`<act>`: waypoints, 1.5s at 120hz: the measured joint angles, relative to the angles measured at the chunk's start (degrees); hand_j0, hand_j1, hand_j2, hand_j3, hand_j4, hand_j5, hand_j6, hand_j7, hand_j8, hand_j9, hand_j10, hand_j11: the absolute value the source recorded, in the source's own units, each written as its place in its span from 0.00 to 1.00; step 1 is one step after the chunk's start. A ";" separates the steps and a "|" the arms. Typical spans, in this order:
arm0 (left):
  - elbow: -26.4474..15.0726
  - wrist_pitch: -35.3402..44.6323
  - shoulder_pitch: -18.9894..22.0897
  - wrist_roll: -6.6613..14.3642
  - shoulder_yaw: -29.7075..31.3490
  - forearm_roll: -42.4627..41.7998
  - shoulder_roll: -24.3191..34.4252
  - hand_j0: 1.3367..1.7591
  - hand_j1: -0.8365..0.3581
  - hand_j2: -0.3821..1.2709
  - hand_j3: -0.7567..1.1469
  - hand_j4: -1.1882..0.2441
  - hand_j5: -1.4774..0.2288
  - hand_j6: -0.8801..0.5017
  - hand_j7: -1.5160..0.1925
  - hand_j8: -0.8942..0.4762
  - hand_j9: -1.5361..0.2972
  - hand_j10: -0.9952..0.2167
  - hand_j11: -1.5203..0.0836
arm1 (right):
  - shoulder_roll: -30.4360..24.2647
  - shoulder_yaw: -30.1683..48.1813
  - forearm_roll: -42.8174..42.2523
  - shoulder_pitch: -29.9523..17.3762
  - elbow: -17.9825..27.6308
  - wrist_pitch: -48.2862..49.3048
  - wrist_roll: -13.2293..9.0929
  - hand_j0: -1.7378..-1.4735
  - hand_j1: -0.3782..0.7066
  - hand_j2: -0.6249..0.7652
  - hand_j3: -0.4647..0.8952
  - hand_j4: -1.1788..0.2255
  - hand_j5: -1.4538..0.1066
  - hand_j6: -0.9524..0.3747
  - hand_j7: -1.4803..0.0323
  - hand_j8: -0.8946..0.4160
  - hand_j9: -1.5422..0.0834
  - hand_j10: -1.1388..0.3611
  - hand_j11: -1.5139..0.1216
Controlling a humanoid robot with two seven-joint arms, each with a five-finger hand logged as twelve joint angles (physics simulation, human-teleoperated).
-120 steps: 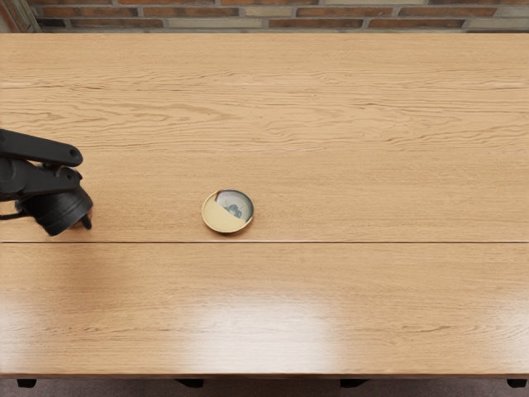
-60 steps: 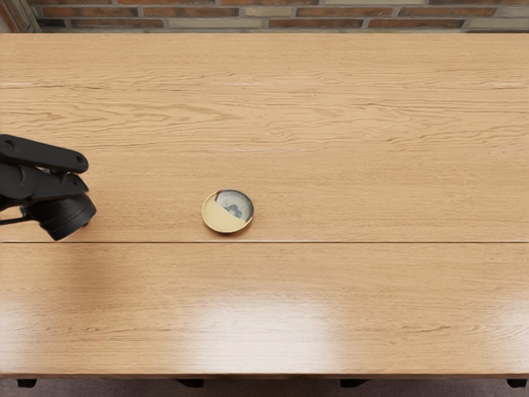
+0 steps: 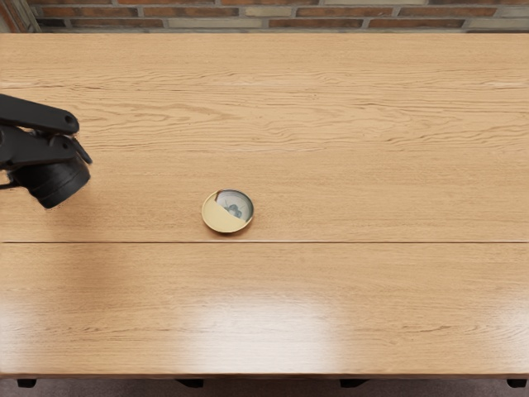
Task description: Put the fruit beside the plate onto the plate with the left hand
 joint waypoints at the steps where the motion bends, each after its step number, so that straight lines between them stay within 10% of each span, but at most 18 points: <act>1: -0.17 -0.01 -0.31 0.00 -0.03 -0.20 -0.04 0.69 0.35 0.37 0.40 0.31 0.14 0.52 0.19 0.63 0.21 0.69 0.22 | 0.00 0.00 0.00 0.00 0.00 0.00 0.00 0.30 0.07 0.44 0.34 0.81 0.90 0.69 0.95 0.66 0.92 0.74 0.90; 52: -1.21 -8.44 -2.35 0.06 -17.49 -6.14 -0.08 0.68 0.35 0.37 0.40 0.30 0.07 0.55 0.14 0.65 0.19 0.70 0.19 | 0.00 -0.08 0.01 0.08 0.07 0.10 0.00 0.30 0.07 0.44 0.34 0.81 0.90 0.69 0.95 0.66 0.92 0.74 0.90; 95: 5.09 -15.95 9.44 0.09 -36.34 -2.26 -4.10 0.68 0.43 0.31 0.40 0.30 0.06 0.44 0.13 0.58 0.19 0.69 0.19 | 0.00 -0.09 0.01 0.52 0.02 0.12 0.00 0.30 0.07 0.44 0.34 0.81 0.90 0.69 0.95 0.66 0.92 0.74 0.90; 180: 5.99 -17.07 14.62 -0.21 -39.92 1.29 -6.59 0.72 0.54 0.29 0.40 0.35 0.26 0.25 0.28 0.44 0.29 0.57 0.31 | 0.00 -0.09 0.00 0.66 0.07 0.12 0.00 0.30 0.07 0.44 0.34 0.81 0.90 0.69 0.95 0.66 0.92 0.74 0.90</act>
